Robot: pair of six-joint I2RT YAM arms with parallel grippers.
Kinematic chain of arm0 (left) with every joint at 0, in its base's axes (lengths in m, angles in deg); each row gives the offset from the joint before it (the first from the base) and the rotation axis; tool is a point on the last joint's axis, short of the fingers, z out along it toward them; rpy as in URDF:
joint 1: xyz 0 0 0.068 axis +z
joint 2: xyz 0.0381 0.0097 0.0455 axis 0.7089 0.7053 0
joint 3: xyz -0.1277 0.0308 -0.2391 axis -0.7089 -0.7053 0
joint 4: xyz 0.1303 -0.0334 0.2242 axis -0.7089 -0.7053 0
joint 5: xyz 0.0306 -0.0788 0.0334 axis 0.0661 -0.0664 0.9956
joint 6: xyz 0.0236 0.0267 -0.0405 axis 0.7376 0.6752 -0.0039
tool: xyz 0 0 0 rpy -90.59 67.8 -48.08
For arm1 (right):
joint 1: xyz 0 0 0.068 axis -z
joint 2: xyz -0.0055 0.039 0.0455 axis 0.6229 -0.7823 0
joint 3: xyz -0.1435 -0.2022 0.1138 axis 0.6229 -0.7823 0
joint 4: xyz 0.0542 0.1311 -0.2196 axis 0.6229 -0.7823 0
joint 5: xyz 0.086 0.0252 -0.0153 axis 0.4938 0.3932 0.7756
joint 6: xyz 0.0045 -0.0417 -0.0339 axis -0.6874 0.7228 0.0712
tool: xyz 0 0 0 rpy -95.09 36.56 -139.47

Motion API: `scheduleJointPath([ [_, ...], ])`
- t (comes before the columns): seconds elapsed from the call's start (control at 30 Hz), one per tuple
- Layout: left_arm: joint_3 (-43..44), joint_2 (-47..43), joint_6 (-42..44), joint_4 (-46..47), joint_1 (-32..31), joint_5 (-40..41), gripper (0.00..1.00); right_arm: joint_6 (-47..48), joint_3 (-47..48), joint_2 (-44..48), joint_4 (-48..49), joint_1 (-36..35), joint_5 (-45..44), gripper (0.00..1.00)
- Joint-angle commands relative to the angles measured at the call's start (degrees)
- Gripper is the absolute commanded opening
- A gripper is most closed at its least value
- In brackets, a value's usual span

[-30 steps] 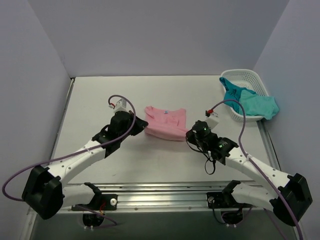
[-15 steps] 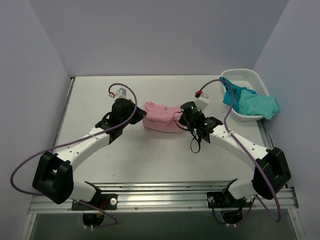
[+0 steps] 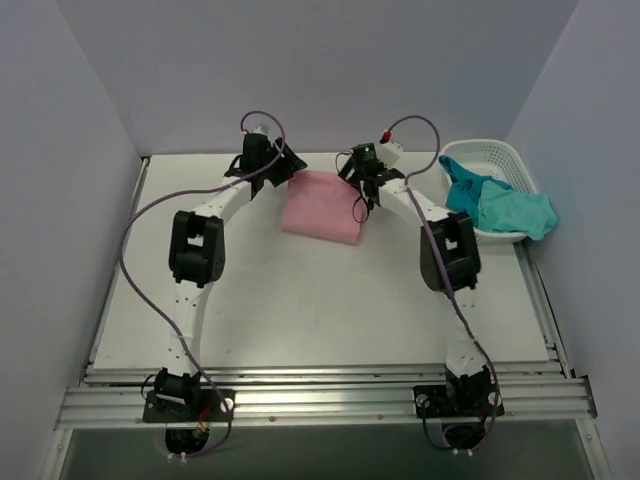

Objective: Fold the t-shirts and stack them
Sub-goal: Fold the tshirt

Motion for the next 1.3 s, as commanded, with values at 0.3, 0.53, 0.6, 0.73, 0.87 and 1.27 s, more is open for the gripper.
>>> scheduleJointPath([
  [0.3,15.7,3.2,-5.3,-0.1,7.5,-14.1,0.94,-1.6,13.7,-2.2,-5.9,5.3,-7.4,1.0],
  [0.53,6.2,-9.5,-4.0,0.5,13.3,-16.4,0.94,0.8,5.1,12.6,-5.7,3.7,-7.7,1.0],
  [0.6,2.3,-13.4,-4.0,2.8,15.4,-16.5,0.94,1.4,1.7,16.0,-4.2,3.1,-8.6,1.0],
  [0.73,-3.2,-17.7,-6.0,9.4,20.0,-19.3,0.94,1.5,-6.1,24.8,-2.7,2.0,-9.0,1.0],
  [0.87,-15.5,-23.1,-8.6,15.0,19.5,-19.2,0.94,0.5,-17.4,32.3,-1.5,0.8,-8.7,1.0],
  [1.27,-68.2,-46.8,-21.7,36.4,-13.4,30.1,0.94,1.4,-44.9,67.9,-4.7,0.3,-8.7,1.0],
])
